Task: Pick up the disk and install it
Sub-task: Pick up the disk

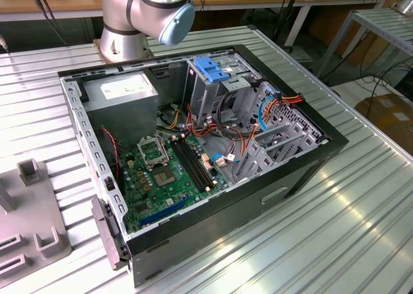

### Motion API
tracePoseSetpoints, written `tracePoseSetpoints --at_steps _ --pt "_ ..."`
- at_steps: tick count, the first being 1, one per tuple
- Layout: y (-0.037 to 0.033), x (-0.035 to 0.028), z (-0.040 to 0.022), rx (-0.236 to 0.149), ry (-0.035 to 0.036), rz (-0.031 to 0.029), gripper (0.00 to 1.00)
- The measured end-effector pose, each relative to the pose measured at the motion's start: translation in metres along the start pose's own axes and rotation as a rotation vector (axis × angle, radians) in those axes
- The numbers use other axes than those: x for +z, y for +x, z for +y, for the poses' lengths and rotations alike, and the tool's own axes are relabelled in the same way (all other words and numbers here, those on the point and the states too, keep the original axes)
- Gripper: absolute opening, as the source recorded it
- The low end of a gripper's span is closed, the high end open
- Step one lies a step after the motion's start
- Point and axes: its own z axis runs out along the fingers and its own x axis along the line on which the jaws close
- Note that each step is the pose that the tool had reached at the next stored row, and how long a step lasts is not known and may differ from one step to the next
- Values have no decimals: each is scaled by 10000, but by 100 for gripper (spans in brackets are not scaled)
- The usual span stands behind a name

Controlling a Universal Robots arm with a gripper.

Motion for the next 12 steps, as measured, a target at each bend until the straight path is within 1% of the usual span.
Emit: tracePoseSetpoints --at_steps 1,2,3,7,8,12 --pt "0 0 -35 0 1 0 37" --pt "0 -1 -53 0 0 0 37" --pt "0 -1 -86 0 -1 1 37" --pt "0 -2 -171 0 0 0 37" --pt "0 -2 -216 0 -2 1 37" --pt "0 -1 -347 0 -7 1 37"
